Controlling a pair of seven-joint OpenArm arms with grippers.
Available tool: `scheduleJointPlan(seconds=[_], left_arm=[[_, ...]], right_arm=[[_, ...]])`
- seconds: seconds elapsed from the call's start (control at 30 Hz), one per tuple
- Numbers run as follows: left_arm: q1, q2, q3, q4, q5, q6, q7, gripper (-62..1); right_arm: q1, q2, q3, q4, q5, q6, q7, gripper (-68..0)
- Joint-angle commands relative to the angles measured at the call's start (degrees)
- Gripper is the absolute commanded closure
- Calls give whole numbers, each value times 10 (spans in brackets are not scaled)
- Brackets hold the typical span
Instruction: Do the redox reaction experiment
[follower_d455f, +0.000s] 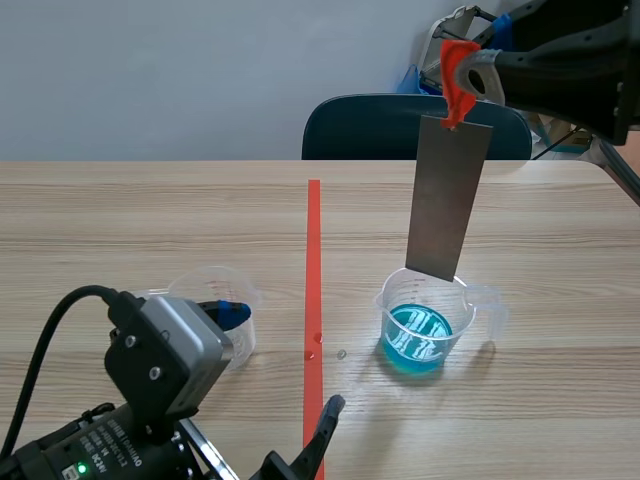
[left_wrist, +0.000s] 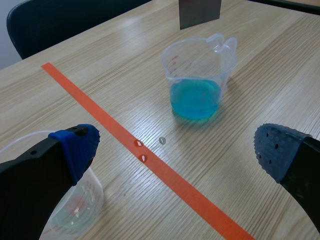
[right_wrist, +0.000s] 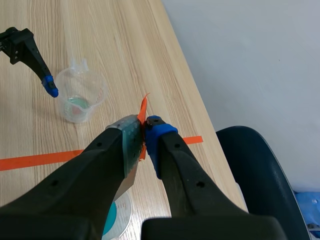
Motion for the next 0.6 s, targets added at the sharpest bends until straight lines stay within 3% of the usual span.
scheduleJointPlan(seconds=[0.0, 0.37, 0.57], left_arm=[[-2, 17, -3, 10, -2, -2, -8, -623], [-36, 81, -3, 8, -2, 0, 18, -620], [-70, 83, -3, 6, -10, -8, 54, -615]], right_arm=[[7, 0, 12, 8, 6, 4, 9, -8], [7, 0, 12, 8, 6, 4, 9, -8], [7, 0, 12, 8, 6, 4, 9, -8]])
